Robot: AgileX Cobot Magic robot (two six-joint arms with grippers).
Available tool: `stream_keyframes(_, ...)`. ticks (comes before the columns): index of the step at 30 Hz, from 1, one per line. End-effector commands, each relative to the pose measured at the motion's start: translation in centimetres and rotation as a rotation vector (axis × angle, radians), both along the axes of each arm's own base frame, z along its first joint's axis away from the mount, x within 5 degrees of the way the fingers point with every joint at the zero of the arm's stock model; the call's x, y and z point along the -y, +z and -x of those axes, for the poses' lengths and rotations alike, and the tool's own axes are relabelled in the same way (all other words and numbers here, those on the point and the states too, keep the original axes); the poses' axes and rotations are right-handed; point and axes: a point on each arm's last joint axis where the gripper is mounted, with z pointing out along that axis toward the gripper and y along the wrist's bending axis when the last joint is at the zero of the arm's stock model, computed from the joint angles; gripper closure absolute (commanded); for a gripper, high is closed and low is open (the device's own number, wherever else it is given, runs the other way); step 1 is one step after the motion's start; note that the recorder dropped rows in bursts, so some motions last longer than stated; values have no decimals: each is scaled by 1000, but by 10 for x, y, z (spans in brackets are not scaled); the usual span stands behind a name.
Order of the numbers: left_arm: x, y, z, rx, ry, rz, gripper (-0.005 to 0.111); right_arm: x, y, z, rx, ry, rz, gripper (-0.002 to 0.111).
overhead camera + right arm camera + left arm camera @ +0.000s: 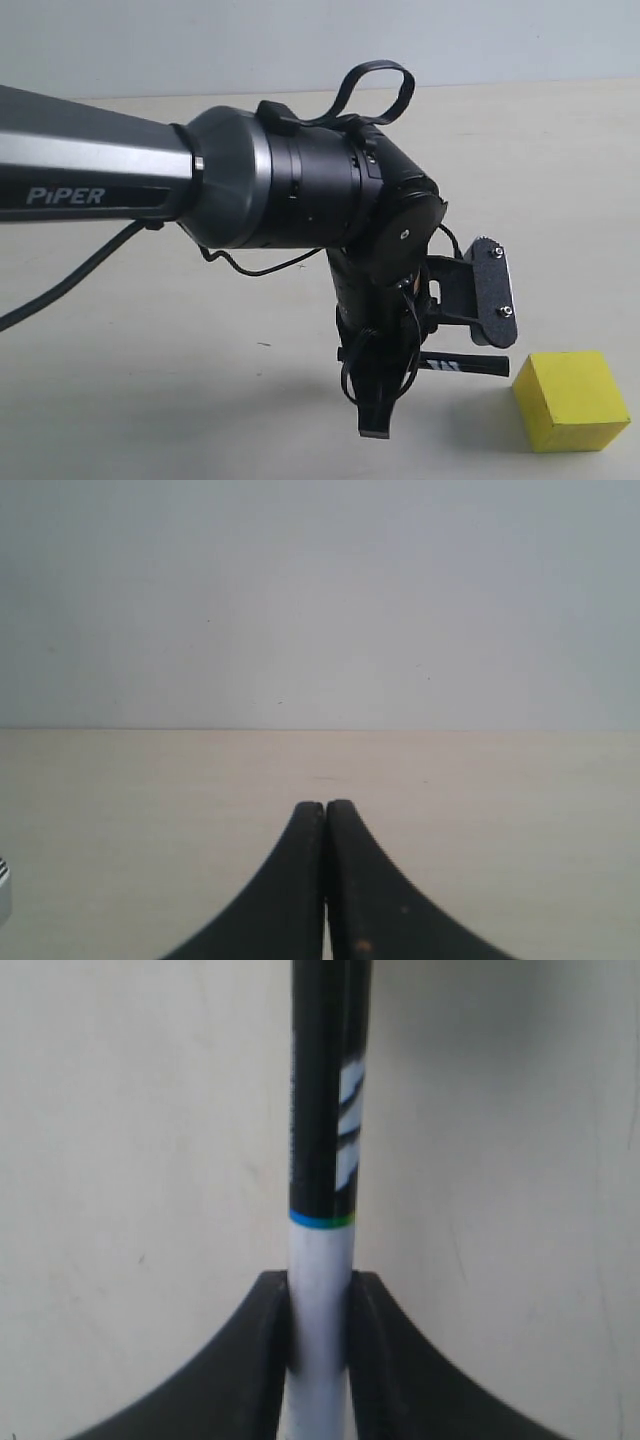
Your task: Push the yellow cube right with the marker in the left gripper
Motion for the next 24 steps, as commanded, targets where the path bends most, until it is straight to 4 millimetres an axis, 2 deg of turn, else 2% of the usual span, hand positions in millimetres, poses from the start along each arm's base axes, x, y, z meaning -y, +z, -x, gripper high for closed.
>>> stream_keyframes(1, 3, -6, 2, -11, 4, -3, 107, 0, -1, 0, 5, 1, 2, 108)
stream_keyframes(8, 17, 7, -2, -12, 28, 85, 107, 0, -1, 0, 5, 1, 2, 108)
stream_keyframes(15, 17, 1, -5, -1, 24, 78, 107, 0, -1, 0, 5, 1, 2, 108)
stream_keyframes(21, 11, 31, -10, 34, 49, 144, 107, 0, -1, 0, 5, 1, 2, 108)
stream_keyframes(23, 6, 31, -8, 36, 26, 76, 107, 0, -1, 0, 5, 1, 2, 108)
stream_keyframes(24, 4, 23, -5, 9, 21, 14, 107, 0, -1, 0, 5, 1, 2, 108)
